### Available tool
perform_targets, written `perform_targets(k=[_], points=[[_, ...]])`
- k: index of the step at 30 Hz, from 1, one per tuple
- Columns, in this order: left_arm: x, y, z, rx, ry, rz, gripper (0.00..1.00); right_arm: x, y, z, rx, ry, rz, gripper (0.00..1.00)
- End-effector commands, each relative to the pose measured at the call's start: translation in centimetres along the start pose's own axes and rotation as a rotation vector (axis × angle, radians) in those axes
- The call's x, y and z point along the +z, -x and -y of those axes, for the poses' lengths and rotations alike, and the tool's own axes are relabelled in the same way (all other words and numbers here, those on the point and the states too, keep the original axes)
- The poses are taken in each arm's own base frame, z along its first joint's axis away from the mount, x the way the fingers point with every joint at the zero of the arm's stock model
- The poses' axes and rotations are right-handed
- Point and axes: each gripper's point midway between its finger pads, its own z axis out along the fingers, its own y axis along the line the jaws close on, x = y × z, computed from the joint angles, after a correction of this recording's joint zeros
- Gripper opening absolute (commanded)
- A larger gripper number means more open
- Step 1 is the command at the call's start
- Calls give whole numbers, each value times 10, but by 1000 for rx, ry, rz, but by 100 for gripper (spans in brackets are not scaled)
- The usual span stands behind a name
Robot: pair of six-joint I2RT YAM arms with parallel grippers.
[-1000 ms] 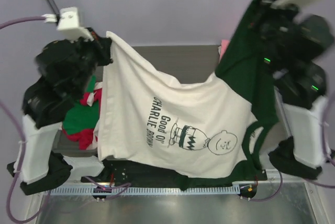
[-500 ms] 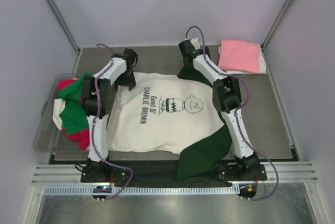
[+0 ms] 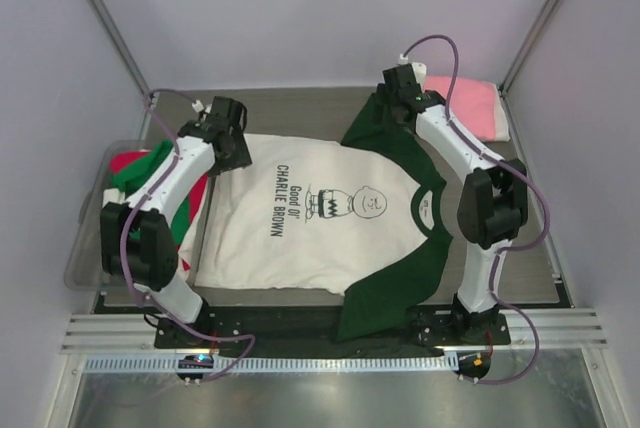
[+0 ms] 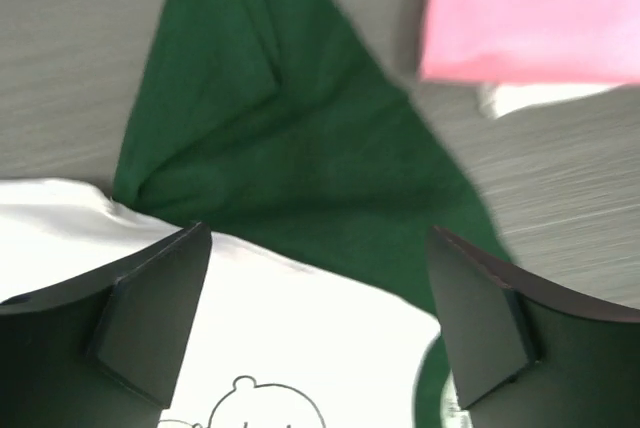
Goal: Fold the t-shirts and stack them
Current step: Flatten the tshirt out
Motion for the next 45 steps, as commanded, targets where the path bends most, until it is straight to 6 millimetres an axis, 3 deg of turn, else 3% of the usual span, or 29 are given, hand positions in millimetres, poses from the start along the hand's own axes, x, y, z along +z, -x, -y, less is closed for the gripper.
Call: perform_targets(k=[1,3,5,6,8,9,10,11,13,15,26,34,41,44,45], points=[[3,-39,6,38,-48,-56,61,32,-36,-19,132,161,-142,92],[-9,-49,-1,65,-57,-43,60,47,-40,-26,167,212,-180,87],[-31,-52,-16,67,-62,-5,61,60,-32,-23,210,221,-181,81],[-37,-55,-22,88,-61,2,61,74,-42,-27,218,233,-214,79],[-59,-47,-33,101,-73,75,61,86,-36,-32,239,254,-214,76],[-61,-48,-40,124,-58,89,62,101,-48,-33,240,247,-245,72],[-66,-47,-46,130,-46,113,62,104,-49,-40,244,277,-257,71],[-74,-41,-58,123,-12,167,62,107,-40,-44,250,287,-241,70],[-71,-44,-70,117,30,206,62,118,-48,-48,253,290,-258,66],[-70,-50,-77,100,38,224,63,122,-42,-50,264,295,-247,64],[-67,-47,-77,105,68,212,61,124,-18,-59,295,321,-191,59],[-67,-47,-76,104,58,214,61,149,-43,-63,297,307,-239,52],[-67,-48,-77,103,57,213,61,159,-48,-64,301,297,-243,49],[-68,-48,-76,103,54,213,61,161,-47,-66,308,303,-244,38],[-67,-48,-76,102,54,212,61,161,-49,-69,310,312,-249,25]])
